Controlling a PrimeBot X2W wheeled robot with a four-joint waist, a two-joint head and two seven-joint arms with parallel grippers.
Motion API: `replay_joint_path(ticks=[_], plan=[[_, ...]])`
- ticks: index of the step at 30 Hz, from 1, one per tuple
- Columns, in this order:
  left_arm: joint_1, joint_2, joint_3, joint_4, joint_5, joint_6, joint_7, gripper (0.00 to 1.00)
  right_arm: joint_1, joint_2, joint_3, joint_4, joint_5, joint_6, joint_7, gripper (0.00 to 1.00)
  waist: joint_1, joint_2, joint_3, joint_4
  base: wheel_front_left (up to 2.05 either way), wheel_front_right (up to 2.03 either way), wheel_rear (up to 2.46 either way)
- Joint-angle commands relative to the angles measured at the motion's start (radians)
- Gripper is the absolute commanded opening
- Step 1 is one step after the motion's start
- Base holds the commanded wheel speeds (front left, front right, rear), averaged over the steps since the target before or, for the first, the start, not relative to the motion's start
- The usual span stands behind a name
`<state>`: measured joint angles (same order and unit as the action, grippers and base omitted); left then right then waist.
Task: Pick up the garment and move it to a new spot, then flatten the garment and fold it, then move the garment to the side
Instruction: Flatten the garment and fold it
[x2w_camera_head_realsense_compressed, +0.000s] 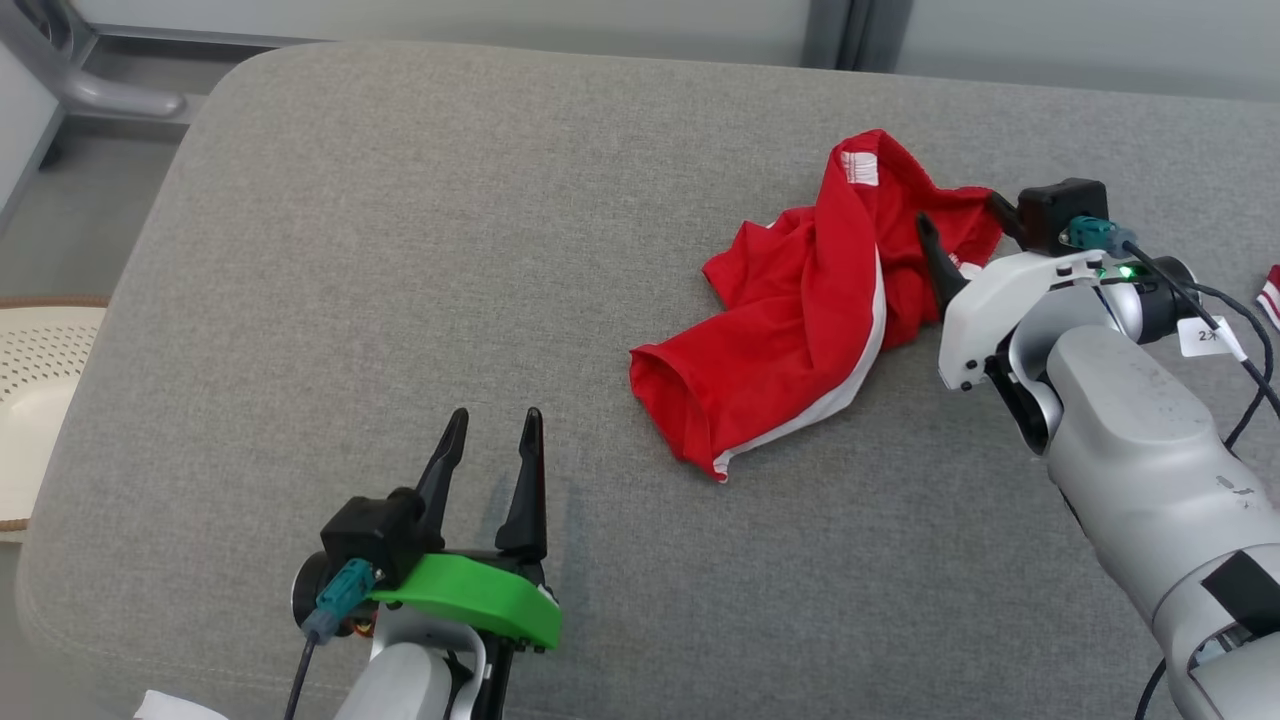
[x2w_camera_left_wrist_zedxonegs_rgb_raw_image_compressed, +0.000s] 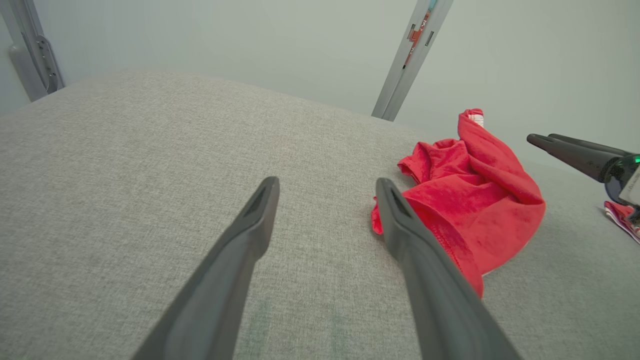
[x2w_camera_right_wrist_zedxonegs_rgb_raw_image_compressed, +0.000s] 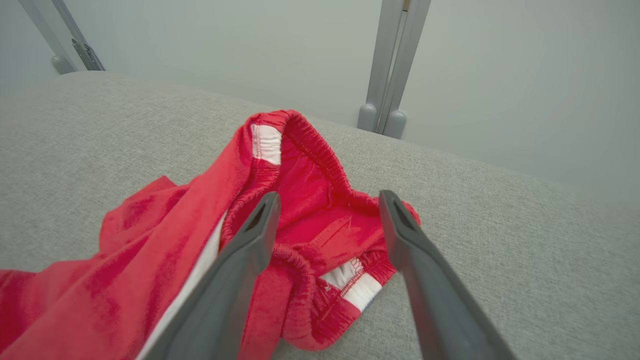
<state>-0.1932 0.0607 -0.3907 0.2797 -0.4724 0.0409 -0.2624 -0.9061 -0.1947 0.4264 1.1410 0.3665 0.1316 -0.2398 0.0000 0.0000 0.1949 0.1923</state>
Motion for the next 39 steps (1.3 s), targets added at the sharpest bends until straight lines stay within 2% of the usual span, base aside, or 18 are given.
replay_joint_path(ticks=[1, 13, 19, 20, 21, 22, 23, 24, 26, 34, 39], plan=[[0.002, 0.008, 0.001, -0.006, 0.015, -0.001, -0.003, 1.0, 0.008, -0.008, 0.005, -0.004, 0.009, -0.002, -0.005, 1.0, 0.0, 0.0, 0.011, 0.002, 0.0, 0.0, 0.0], [-0.035, 0.001, -0.013, -0.017, 0.016, -0.005, -0.003, 1.0, -0.091, -0.013, -0.022, 0.053, 0.055, -0.002, 0.002, 1.0, 0.0, 0.0, 0.101, 0.094, 0.0, 0.0, 0.0], [-0.039, -0.003, -0.01, -0.018, 0.013, -0.008, -0.002, 1.0, -0.126, -0.012, -0.003, 0.083, 0.054, -0.002, 0.034, 1.0, 0.0, 0.0, 0.12, 0.13, 0.0, 0.0, 0.0], [-0.038, -0.004, -0.009, -0.018, 0.014, -0.008, -0.002, 1.0, -0.128, -0.011, 0.001, 0.087, 0.056, -0.002, 0.041, 0.96, 0.0, 0.0, 0.121, 0.133, 0.0, 0.0, 0.0], [-0.037, -0.004, -0.009, -0.018, 0.014, -0.009, -0.002, 1.0, -0.129, -0.01, 0.003, 0.091, 0.059, -0.002, 0.047, 0.77, 0.0, 0.0, 0.121, 0.135, 0.0, 0.0, 0.0], [-0.036, -0.005, -0.008, -0.018, 0.015, -0.009, -0.002, 1.0, -0.13, -0.009, 0.005, 0.095, 0.064, -0.002, 0.053, 0.38, 0.0, 0.0, 0.121, 0.136, 0.0, 0.0, 0.0], [-0.035, -0.005, -0.008, -0.017, 0.016, -0.01, -0.002, 1.0, -0.13, -0.007, 0.006, 0.098, 0.069, -0.002, 0.061, 0.32, 0.0, 0.0, 0.12, 0.137, 0.0, 0.0, 0.0], [-0.033, -0.006, -0.006, -0.016, 0.016, -0.009, -0.002, 1.0, -0.129, -0.003, 0.008, 0.099, 0.076, -0.002, 0.069, 0.17, 0.0, 0.0, 0.119, 0.137, 0.0, 0.0, 0.0], [-0.027, -0.006, -0.001, -0.014, 0.017, -0.006, -0.002, 1.0, -0.122, 0.005, 0.007, 0.099, 0.094, -0.002, 0.077, 0.0, 0.0, 0.0, 0.113, 0.13, 0.0, 0.0, 0.0], [-0.001, -0.005, 0.01, -0.007, 0.026, -0.011, -0.002, 1.0, -0.067, -0.001, 0.025, 0.027, 0.174, -0.002, 0.046, 0.0, 0.0, 0.0, 0.061, 0.057, 0.0, 0.0, 0.0], [0.02, -0.005, 0.008, -0.003, 0.026, -0.011, -0.002, 1.0, 0.025, -0.06, 0.037, -0.088, 0.264, -0.002, 0.055, 0.0, 0.0, 0.0, 0.021, -0.005, 0.0, 0.0, 0.0]])
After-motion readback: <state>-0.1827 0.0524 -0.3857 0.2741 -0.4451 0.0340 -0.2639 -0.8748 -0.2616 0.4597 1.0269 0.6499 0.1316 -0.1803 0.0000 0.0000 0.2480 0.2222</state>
